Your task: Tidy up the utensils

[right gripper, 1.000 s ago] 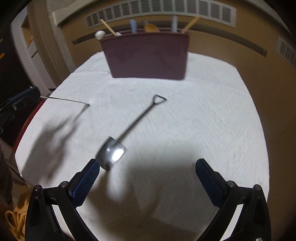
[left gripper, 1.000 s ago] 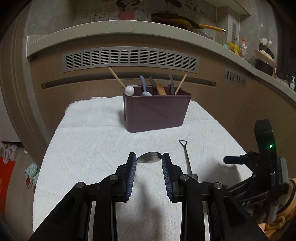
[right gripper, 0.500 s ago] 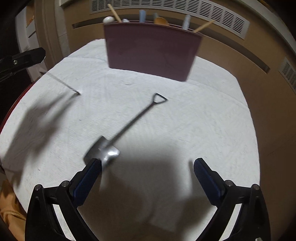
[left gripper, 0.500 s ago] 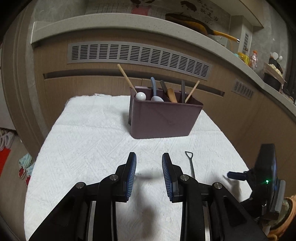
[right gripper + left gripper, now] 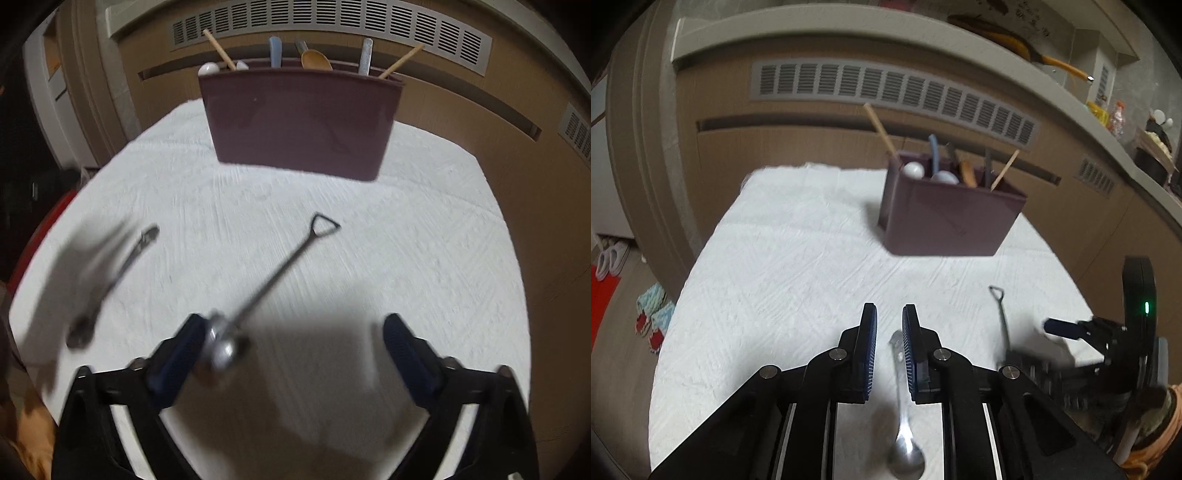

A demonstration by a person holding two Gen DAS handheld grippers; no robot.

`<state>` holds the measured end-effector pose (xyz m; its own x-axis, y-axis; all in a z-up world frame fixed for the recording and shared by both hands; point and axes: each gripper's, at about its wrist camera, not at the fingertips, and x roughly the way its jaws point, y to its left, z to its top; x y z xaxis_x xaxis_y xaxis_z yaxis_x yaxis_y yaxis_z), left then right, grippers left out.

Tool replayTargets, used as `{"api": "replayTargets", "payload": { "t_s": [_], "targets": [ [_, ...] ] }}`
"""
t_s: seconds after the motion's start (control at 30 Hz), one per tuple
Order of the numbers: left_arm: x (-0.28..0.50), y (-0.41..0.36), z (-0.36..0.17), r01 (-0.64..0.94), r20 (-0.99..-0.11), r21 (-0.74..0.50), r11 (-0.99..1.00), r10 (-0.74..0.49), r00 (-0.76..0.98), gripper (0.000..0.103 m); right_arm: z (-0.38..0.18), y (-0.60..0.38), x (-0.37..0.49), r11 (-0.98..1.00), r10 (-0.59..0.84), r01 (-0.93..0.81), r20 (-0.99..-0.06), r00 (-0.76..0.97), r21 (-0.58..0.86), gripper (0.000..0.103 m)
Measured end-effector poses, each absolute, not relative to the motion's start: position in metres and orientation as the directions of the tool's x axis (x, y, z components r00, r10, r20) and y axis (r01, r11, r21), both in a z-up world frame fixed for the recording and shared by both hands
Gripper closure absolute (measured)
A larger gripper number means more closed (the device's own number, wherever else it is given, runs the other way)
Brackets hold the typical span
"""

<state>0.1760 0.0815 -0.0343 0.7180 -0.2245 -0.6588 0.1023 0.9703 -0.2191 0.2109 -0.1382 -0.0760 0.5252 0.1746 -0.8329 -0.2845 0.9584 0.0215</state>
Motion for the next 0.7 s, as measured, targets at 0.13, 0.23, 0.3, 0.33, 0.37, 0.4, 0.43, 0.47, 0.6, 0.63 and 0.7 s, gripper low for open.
{"api": "replayTargets", "payload": {
  "t_s": [0.13,0.23,0.3,0.33,0.37,0.4,0.43,0.47,0.6,0.63,0.7],
  "targets": [
    [0.174,0.092,-0.049,0.075,-0.686,-0.246,0.966,-0.228,0.691,0.077,-0.082,-0.129,0.245,0.965,0.217,-0.232,-0.870,0.443,0.123,0.074],
    [0.173,0.096,-0.058,0.074,-0.706,-0.230,0.970,-0.219,0.673,0.065,-0.082,-0.118,0.258,0.975,0.178,-0.198,-0.879,0.443,0.098,0.074],
    [0.172,0.094,-0.063,0.099,-0.722,-0.222,0.970,-0.232,0.652,0.062,-0.083,-0.107,0.262,0.978,0.139,-0.205,-0.881,0.452,0.050,0.088],
    [0.172,0.092,-0.065,0.113,-0.729,-0.222,0.968,-0.242,0.640,0.059,-0.083,-0.100,0.262,0.974,0.124,-0.225,-0.879,0.459,0.020,0.091],
    [0.172,0.088,-0.068,0.134,-0.738,-0.226,0.965,-0.259,0.623,0.057,-0.082,-0.095,0.260,0.968,0.130,-0.250,-0.879,0.459,0.013,0.093],
    [0.173,0.084,-0.071,0.156,-0.746,-0.232,0.960,-0.278,0.605,0.057,-0.082,-0.092,0.256,0.962,0.136,-0.273,-0.877,0.460,0.006,0.095],
    [0.174,0.081,-0.072,0.170,-0.752,-0.234,0.957,-0.289,0.593,0.057,-0.079,-0.090,0.252,0.958,0.143,-0.288,-0.870,0.472,0.001,0.096],
    [0.175,0.076,-0.073,0.184,-0.758,-0.234,0.955,-0.297,0.580,0.057,-0.074,-0.090,0.249,0.955,0.148,-0.298,-0.861,0.486,-0.004,0.097],
    [0.191,0.052,-0.073,0.244,-0.787,-0.185,0.952,-0.292,0.543,0.057,-0.051,-0.101,0.233,0.949,0.162,-0.315,-0.817,0.553,-0.025,0.097],
    [0.196,0.049,-0.073,0.250,-0.793,-0.175,0.952,-0.286,0.538,0.058,-0.047,-0.105,0.229,0.948,0.165,-0.317,-0.811,0.561,-0.027,0.097],
    [0.209,0.042,-0.075,0.251,-0.813,-0.149,0.956,-0.263,0.519,0.058,-0.042,-0.111,0.222,0.947,0.167,-0.318,-0.802,0.574,-0.030,0.097]
  ]
}}
